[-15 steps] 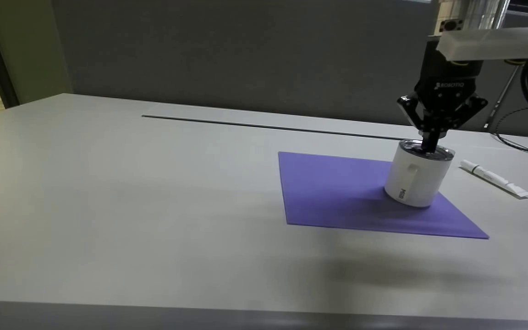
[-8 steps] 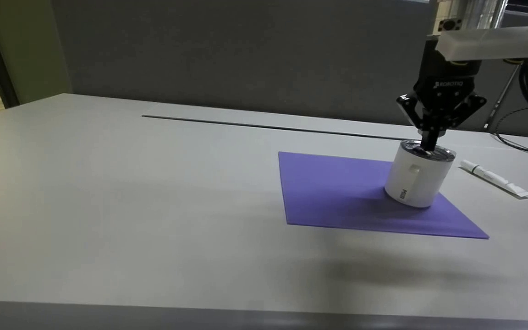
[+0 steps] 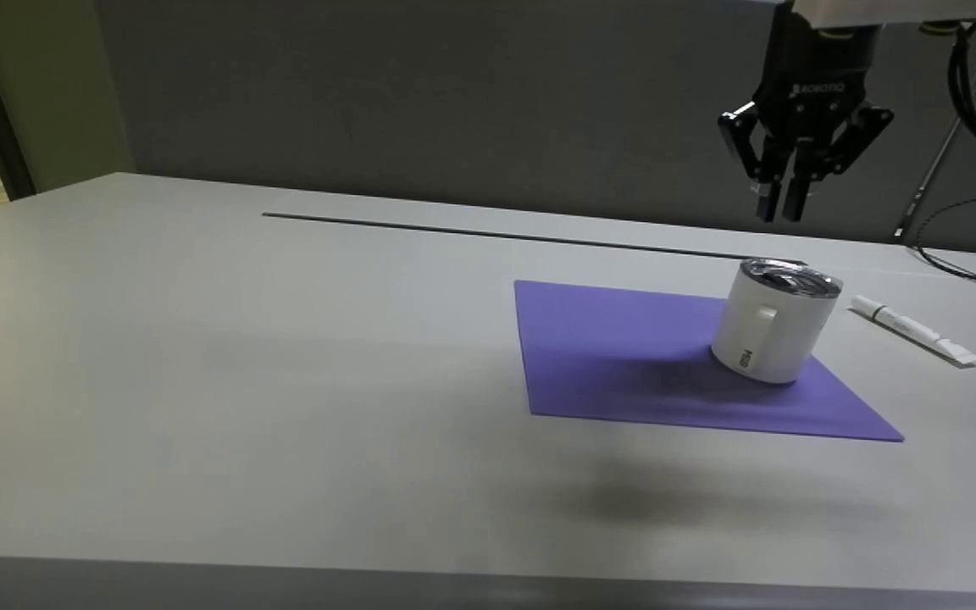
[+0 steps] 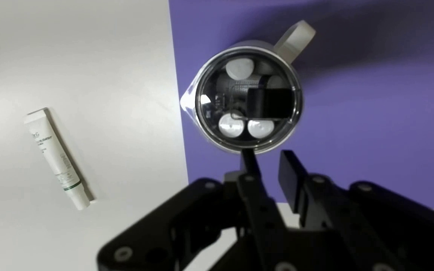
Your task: Close the lid of the cup
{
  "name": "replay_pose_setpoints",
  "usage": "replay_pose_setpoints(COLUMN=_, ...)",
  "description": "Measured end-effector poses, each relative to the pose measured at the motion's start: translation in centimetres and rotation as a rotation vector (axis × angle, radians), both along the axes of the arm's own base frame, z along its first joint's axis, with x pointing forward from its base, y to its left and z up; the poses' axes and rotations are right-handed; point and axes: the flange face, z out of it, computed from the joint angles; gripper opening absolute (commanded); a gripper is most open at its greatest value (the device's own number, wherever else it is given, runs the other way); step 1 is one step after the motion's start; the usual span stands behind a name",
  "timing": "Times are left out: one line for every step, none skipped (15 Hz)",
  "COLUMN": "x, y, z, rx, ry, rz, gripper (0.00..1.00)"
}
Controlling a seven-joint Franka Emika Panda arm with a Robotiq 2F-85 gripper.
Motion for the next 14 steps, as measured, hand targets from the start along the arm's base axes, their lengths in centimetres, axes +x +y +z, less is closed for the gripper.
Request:
replay_pose_setpoints(x=0.0, y=0.2, z=0.6, rx=0.006, ry=0.005, rz=-0.003, gripper=0.61)
replay_pose_setpoints(x=0.0, y=0.3, z=1.1, rx=0.014, ry=0.012, rz=-0.005, gripper=0.67)
replay_pose_setpoints(x=0.0, y=0.4, z=1.6, rx=0.020, ry=0.018, rz=-0.009, gripper=0.75)
replay_pose_setpoints(x=0.0, y=0.4, z=2.0, rx=0.026, ry=0.022, rz=-0.010, gripper=0.81)
replay_pose_setpoints(x=0.1, y=0.4, z=2.4, rx=0.032, ry=0.025, rz=-0.011, gripper=0.87)
replay_pose_setpoints(x=0.1, y=0.3, z=2.8, rx=0.035, ry=0.028, rz=-0.013, gripper=0.95)
replay_pose_setpoints(x=0.1, y=0.2, z=3.1, rx=0.037, ry=0.030, rz=-0.013, gripper=0.99)
replay_pose_setpoints(x=0.1, y=0.1, z=3.4, rx=0.039, ry=0.034, rz=-0.014, gripper=1.00)
replay_pose_setpoints(x=0.2, y=0.0, z=3.5, rx=0.040, ry=0.036, rz=-0.015, gripper=1.00)
replay_pose_setpoints(x=0.2, y=-0.2, z=3.7, rx=0.041, ry=0.040, rz=-0.016, gripper=1.00)
replay_pose_setpoints(x=0.1, y=-0.3, z=3.8, rx=0.043, ry=0.044, rz=-0.015, gripper=1.00)
replay_pose_setpoints(x=0.1, y=-0.4, z=3.9, rx=0.045, ry=0.047, rz=-0.014, gripper=1.00)
replay_pose_setpoints(x=0.2, y=-0.4, z=3.9, rx=0.047, ry=0.051, rz=-0.013, gripper=1.00)
replay_pose_setpoints(x=0.2, y=-0.4, z=4.0, rx=0.049, ry=0.054, rz=-0.012, gripper=1.00)
